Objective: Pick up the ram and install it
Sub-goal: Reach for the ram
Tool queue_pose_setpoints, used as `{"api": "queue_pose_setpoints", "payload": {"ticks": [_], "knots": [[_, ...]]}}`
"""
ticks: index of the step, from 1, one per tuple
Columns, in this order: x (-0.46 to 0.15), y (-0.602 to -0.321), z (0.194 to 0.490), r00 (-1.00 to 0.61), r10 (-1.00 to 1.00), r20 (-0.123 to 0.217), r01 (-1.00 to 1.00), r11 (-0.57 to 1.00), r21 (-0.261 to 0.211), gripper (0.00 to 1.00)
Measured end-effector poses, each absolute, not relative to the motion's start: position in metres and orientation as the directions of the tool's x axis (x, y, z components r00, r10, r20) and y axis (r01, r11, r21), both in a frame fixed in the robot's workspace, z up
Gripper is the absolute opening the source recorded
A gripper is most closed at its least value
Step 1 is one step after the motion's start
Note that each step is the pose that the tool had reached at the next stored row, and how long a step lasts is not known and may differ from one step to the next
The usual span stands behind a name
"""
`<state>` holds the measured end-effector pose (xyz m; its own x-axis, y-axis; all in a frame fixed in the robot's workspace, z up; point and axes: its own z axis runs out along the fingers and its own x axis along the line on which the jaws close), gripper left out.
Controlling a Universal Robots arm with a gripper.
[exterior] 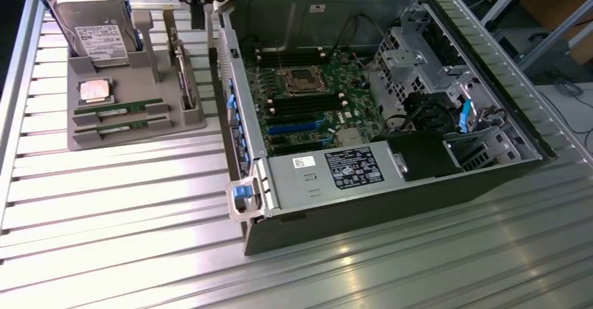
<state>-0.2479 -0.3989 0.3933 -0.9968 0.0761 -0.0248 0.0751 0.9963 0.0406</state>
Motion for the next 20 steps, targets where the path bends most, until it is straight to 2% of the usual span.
{"api": "queue_pose_setpoints", "payload": {"ticks": [20], "knots": [[-0.262,-0.399,0.393,-0.997,0.076,-0.025,0.075,0.996,0.041,0.1]]}}
